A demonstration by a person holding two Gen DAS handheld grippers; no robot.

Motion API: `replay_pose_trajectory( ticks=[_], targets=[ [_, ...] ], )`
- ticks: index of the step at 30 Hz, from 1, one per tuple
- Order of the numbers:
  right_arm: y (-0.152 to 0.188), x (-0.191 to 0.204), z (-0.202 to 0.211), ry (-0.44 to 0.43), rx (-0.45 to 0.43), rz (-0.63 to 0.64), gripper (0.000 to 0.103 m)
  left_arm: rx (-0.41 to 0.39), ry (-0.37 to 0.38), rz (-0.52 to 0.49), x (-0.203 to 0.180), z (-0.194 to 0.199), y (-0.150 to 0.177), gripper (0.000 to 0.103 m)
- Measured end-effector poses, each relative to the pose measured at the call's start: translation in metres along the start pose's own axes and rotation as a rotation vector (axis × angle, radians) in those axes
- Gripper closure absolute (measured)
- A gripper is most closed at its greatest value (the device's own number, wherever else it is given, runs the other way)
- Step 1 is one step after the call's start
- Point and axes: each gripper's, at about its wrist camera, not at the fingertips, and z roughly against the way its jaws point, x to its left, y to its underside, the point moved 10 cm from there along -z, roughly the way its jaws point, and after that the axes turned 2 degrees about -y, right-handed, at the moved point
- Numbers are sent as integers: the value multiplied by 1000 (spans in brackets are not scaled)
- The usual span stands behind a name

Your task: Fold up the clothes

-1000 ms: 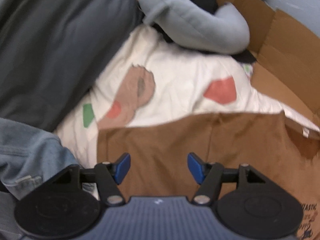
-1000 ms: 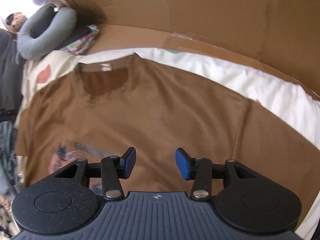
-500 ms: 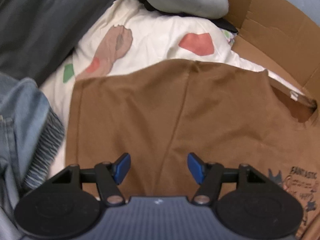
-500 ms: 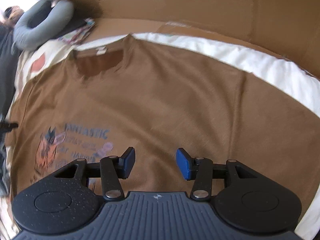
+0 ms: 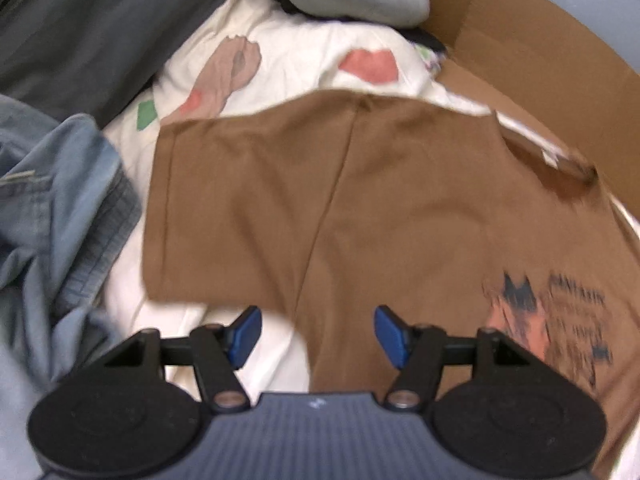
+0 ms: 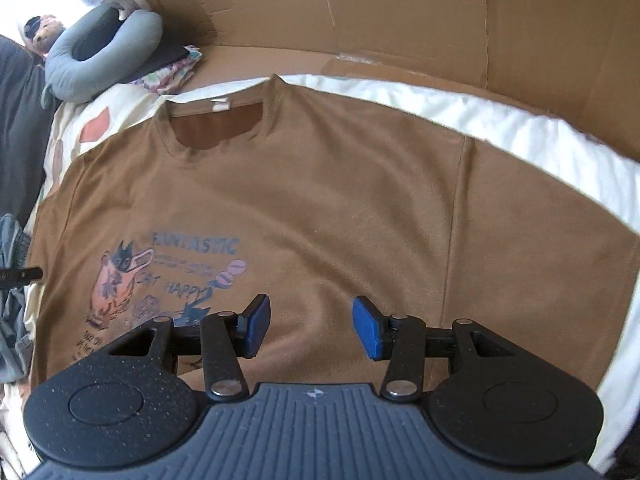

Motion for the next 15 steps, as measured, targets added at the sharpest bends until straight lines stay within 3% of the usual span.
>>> replay_pose_trajectory(
  ticks=[4,6,9,15],
  targets=[
    [-3,18,42,7,1,96,50,96,47,-78,2,41,24,37],
    [-1,21,65,2,-15,53,50,102,34,-129,6,66,30,37],
    [7,30,95,-8,-35,24,50,92,24,-174,14,103,32,35],
    [24,49,144,-7,-40,39,49,40,34,-155,31,163,29,33]
  ],
)
